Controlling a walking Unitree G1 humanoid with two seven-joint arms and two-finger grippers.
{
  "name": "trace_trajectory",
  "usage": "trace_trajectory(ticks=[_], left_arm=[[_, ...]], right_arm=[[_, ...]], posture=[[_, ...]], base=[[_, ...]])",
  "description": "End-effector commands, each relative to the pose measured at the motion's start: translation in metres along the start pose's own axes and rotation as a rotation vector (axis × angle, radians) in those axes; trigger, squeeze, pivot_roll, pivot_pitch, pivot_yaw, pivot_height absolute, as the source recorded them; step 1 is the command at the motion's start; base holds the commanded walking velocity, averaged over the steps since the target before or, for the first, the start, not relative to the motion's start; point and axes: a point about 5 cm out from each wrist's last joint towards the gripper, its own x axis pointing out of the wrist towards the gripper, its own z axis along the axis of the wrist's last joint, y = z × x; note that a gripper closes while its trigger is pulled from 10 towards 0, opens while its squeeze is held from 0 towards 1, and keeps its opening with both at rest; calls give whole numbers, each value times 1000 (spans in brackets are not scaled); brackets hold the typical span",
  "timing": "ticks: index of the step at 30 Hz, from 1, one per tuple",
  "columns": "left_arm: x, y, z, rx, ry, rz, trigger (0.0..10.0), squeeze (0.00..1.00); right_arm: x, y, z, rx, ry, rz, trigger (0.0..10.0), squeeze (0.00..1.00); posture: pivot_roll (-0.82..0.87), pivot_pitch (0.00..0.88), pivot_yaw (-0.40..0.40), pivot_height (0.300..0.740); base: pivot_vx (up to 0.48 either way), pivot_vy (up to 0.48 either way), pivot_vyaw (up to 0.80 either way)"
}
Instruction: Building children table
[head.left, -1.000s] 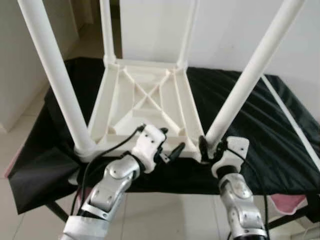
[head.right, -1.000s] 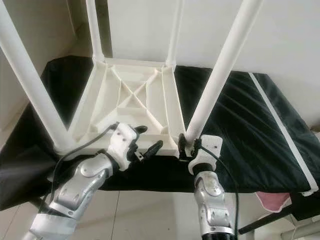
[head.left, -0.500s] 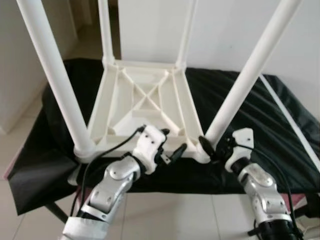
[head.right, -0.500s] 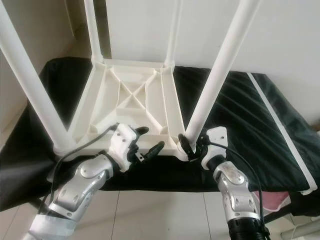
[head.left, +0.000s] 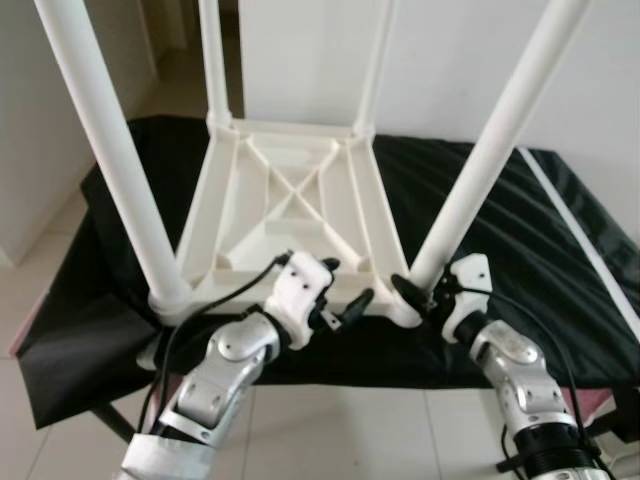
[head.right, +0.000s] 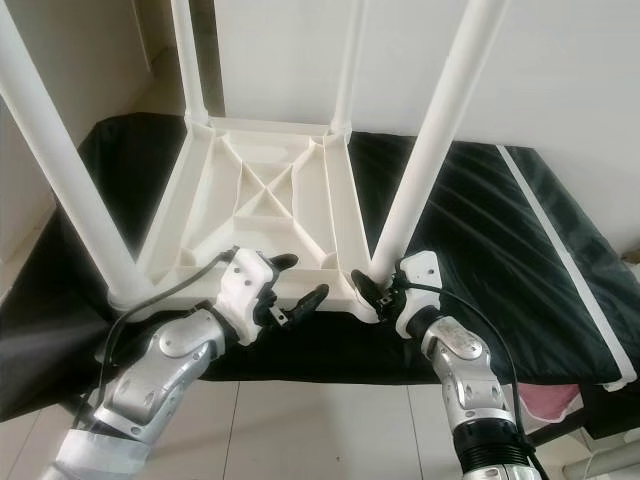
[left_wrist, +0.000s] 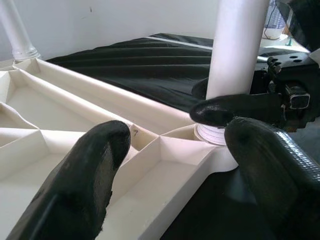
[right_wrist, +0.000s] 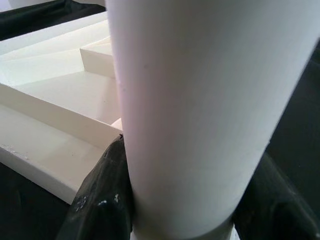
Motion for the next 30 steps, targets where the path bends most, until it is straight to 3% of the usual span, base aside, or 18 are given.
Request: trace_trajectory(ticks=[1,4,5,18,20,23,30], left_arm=[[1,-9,0,-4,0,-120,10000,0],[1,-9,0,-4,0,-120,10000,0],[0,-9,0,-6,1,-120,10000,0],[-2,-9,0,-10,6,-125,10000,0],[-2,-9,0,-12,7,-128,10000,0],[-2,-10,1,-12,7,-130,10000,0],[-2,-10,2,-16,3,-130,10000,0]], right_arm=[[-4,0,-6,-25,35,12,0,0],[-4,0,-6,-25,35,12,0,0],[-4,0,-8,-19,39,9,10000,0],[-5,11,-9,27,16,-289,10000,0],[-5,15,-15,63,48,-437,10000,0],[-5,20,-19,92,59,-505,10000,0],[13,56,-21,207,49,-554,10000,0]], posture=[[11,0,-74,740],[11,0,-74,740],[11,0,-74,740],[6,0,-56,740],[7,0,-55,740],[9,0,-56,740],[12,0,-51,740]], base=[[0,0,0],[0,0,0],[0,0,0],[0,0,0],[0,0,0],[0,0,0],[0,0,0]])
